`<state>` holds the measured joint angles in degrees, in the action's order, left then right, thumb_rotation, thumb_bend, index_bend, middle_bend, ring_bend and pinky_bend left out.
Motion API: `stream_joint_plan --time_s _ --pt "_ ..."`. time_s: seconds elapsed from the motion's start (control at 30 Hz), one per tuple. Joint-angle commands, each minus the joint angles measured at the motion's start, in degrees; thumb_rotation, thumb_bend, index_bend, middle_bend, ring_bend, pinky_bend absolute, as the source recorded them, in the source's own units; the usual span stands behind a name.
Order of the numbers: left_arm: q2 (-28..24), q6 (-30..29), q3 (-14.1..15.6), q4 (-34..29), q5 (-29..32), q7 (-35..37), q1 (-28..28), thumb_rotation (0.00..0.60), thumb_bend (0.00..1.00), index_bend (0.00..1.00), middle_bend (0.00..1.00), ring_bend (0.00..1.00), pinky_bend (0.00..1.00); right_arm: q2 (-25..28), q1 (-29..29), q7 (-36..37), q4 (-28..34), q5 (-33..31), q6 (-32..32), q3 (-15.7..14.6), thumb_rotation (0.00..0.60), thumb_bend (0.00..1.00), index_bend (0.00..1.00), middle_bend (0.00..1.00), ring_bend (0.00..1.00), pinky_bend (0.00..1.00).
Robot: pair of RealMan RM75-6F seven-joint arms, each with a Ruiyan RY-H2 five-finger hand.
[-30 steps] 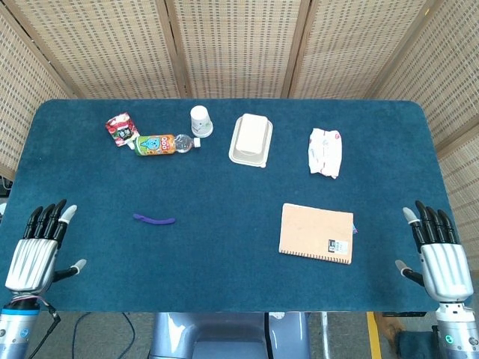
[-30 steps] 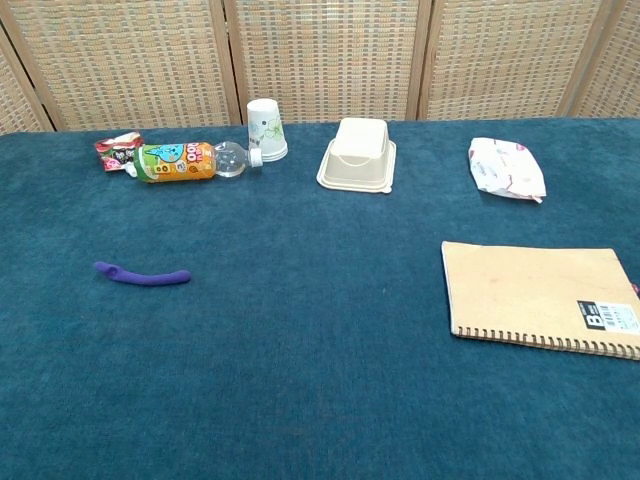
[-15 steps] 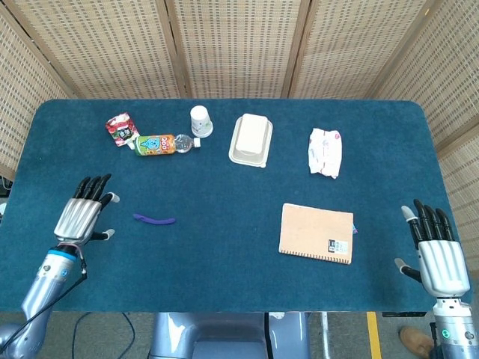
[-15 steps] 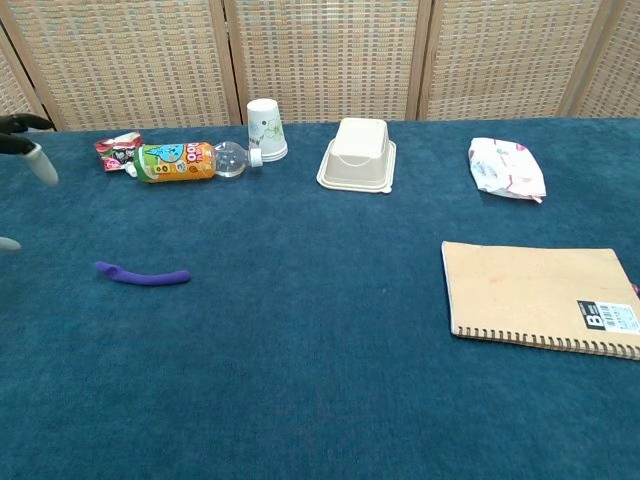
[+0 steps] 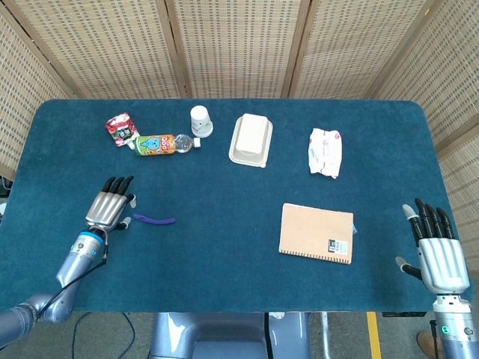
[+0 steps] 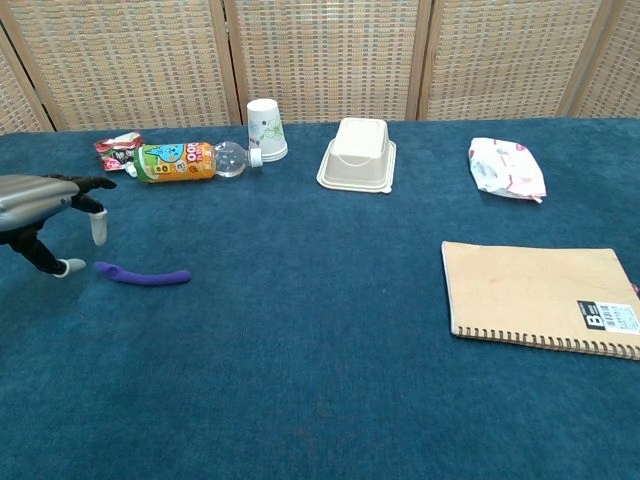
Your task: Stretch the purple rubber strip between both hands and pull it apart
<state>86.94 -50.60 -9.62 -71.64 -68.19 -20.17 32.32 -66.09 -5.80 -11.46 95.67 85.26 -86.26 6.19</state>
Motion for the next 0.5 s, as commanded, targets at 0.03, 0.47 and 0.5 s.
stream_joint_plan --time_s 0.03,0.47,0.5 --pt "1.1 0.7 0.9 1.0 -0.4 1.5 0.7 0.600 0.35 0.45 0.00 0.00 0.00 0.0 0.0 0.1 -0.1 -0.2 0.1 0.0 0.600 0.00 0.03 0.00 0.00 0.00" --pt "2.9 0.4 1.7 2.1 0.5 -0.3 2.2 0.600 0.36 0.45 0.00 0.00 0.00 0.3 -0.2 1.3 -0.4 -1.1 0.7 0.3 0.600 0.00 0.03 0.00 0.00 0.00" --pt "3.0 0.5 1.7 2.2 0.7 -0.4 2.2 0.600 0.36 0.46 0.00 0.00 0.00 0.3 -0.2 1.4 -0.4 -1.1 0.7 0.3 0.600 0.00 0.03 0.00 0.00 0.00"
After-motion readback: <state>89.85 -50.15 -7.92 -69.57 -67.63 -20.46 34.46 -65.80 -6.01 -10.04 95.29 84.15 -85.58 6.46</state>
